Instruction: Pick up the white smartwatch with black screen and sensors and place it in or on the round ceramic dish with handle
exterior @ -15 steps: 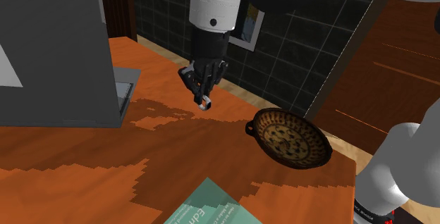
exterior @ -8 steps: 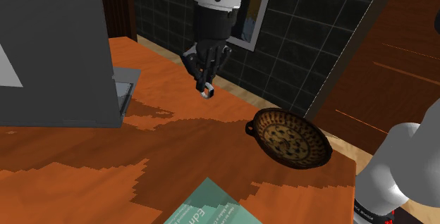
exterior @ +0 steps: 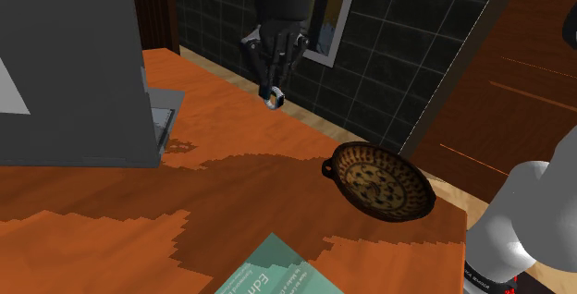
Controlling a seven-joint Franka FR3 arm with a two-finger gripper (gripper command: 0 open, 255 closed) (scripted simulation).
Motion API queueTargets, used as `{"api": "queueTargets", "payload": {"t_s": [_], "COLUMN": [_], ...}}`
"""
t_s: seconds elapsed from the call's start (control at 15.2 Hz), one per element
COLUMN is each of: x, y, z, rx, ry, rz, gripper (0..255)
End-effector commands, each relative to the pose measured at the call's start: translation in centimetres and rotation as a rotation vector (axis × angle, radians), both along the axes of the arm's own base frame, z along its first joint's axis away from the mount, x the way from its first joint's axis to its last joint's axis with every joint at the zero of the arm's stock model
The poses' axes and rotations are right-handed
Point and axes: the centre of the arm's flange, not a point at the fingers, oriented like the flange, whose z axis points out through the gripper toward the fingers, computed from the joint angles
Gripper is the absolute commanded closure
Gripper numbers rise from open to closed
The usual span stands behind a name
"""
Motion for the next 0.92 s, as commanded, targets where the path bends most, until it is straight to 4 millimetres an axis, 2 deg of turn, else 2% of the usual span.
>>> {"api": "queueTargets", "payload": {"t_s": [0.0,0.2,0.86], "x": [-0.1,-0.1,-11.6], "y": [0.0,0.0,-6.2], "z": [1.1,2.6,3.6], "rx": [0.0,0.0,0.0], "ry": [0.0,0.0,0.0], "rz": [0.0,0.0,0.0], "gripper": [255,255,255]}}
